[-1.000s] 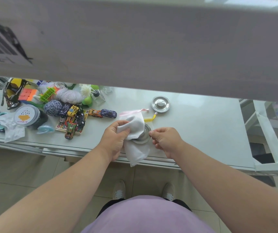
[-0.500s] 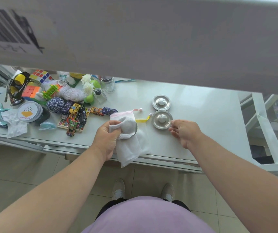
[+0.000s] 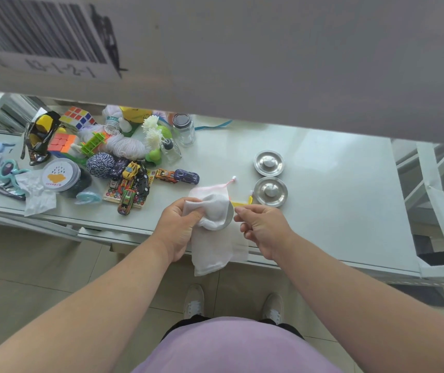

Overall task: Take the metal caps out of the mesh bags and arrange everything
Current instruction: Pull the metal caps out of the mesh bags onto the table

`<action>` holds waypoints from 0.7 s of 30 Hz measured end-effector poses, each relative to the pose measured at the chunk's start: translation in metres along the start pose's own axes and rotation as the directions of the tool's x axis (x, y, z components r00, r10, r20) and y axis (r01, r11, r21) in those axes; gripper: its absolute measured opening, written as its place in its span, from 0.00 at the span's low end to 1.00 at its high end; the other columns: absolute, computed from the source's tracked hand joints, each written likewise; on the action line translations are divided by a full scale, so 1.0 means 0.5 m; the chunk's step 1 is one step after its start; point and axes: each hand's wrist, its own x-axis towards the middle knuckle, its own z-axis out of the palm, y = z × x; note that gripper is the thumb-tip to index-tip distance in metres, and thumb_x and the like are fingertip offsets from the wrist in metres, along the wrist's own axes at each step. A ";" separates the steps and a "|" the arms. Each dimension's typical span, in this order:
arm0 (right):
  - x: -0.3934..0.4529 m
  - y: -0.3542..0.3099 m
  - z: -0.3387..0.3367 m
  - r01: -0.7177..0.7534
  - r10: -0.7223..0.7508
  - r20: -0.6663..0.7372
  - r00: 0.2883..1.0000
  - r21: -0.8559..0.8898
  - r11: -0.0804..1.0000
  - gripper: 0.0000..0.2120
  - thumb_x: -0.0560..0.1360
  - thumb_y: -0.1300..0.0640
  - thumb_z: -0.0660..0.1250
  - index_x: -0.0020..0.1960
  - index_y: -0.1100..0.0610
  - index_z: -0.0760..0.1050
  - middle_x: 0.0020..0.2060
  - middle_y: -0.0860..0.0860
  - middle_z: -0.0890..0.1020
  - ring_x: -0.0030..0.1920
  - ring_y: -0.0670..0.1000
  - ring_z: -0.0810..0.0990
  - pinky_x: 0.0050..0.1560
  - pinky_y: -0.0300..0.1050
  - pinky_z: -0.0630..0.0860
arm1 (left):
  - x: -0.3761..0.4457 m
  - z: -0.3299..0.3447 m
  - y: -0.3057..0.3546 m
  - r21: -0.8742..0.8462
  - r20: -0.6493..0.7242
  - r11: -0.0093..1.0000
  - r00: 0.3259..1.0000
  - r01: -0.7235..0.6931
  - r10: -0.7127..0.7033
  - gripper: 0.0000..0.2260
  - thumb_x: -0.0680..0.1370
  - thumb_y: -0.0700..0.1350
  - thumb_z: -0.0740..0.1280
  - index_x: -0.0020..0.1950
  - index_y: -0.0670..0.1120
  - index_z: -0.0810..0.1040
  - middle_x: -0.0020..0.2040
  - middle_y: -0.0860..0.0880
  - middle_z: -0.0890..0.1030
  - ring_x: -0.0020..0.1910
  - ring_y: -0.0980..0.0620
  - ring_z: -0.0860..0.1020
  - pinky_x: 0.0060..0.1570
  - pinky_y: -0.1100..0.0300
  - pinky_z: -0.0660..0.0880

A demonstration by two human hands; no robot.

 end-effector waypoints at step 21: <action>-0.002 0.022 -0.078 0.073 -0.088 -0.145 0.985 -0.105 0.992 0.04 0.74 0.63 0.73 0.44 0.65 0.84 0.33 0.56 0.81 0.29 0.49 0.76 0.27 0.39 0.73 | 0.022 0.017 -0.001 0.112 -0.029 0.994 1.000 0.000 0.003 0.09 0.79 0.35 0.75 0.46 0.50 0.86 0.46 0.45 0.87 0.43 0.46 0.82 0.43 0.51 0.81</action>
